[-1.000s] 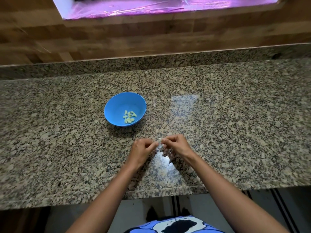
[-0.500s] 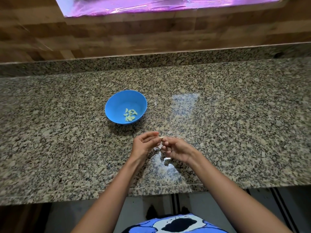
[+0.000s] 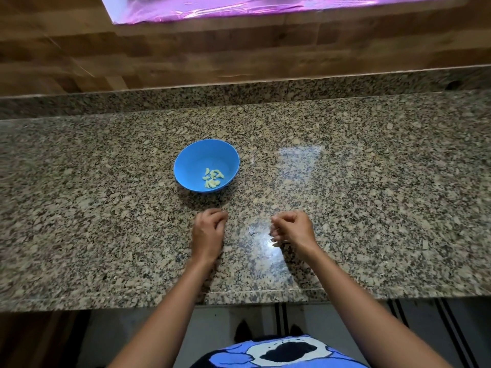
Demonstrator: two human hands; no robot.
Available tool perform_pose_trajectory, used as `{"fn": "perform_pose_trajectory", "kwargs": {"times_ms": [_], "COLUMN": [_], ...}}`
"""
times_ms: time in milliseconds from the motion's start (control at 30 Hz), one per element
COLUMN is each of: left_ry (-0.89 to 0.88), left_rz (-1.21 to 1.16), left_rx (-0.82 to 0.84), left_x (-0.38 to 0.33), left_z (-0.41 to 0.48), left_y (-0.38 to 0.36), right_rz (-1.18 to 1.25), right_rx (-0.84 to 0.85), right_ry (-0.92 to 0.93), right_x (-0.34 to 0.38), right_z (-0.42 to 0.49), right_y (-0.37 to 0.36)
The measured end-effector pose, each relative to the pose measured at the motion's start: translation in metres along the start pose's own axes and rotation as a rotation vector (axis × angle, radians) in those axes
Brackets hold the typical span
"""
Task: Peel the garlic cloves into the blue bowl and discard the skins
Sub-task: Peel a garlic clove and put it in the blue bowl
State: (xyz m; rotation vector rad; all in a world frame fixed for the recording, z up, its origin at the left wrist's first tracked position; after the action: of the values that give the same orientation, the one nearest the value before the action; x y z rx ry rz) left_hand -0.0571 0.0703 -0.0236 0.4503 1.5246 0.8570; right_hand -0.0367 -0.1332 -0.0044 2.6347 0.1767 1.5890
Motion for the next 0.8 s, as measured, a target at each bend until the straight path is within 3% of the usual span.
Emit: {"fn": "perform_pose_trajectory", "kwargs": {"times_ms": [100,200,400,467,533,600,700,733,800], "left_ry": [-0.150,-0.258,-0.688,-0.758,-0.656,-0.362,0.374,0.554,0.735], "left_rz": [-0.035,0.154,0.247,0.316,0.331,0.201,-0.473,-0.765,-1.240], "left_rx": [0.227,0.443,0.293,0.250,0.257,0.170,-0.112,-0.224,-0.503], "left_x": [-0.029,-0.038,-0.009,0.006,0.009,0.004,0.013,0.025,0.065], "left_z": [-0.012,-0.027,-0.047,-0.049,-0.048,-0.050,-0.057,-0.064,-0.089], "left_y": [-0.024,-0.049,-0.026,-0.020,-0.016,-0.003,0.040,0.061,0.104], "right_rz": [0.077,0.089,0.046,0.021,-0.013,-0.050,-0.034,-0.019,-0.028], "right_rx": [-0.036,-0.064,-0.075,-0.057,-0.038,0.005,0.167,0.249,0.462], "right_ry": [-0.032,-0.021,-0.007,-0.009,-0.004,0.031,0.075,0.082,0.068], "right_x": [-0.002,-0.002,0.000,0.000,0.003,0.006,0.018,0.022,0.025], "right_z": [-0.002,-0.001,-0.003,-0.003,-0.005,-0.010,-0.022,-0.029,-0.053], "right_y": [0.006,0.011,-0.004,-0.020,-0.038,-0.059,-0.110,-0.133,-0.193]}}
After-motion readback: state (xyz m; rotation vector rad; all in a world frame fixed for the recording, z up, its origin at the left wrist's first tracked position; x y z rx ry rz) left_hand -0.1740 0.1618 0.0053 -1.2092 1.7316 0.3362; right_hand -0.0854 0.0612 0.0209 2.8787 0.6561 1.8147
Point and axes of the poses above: each hand's wrist, its own z-axis towards the middle knuckle, its own y-axis out of the back of the hand, x = y × z, the point moved 1 cm from there along z, towards the middle knuckle, and after that the axes turned 2 degrees about -y, right-handed, at the moved point
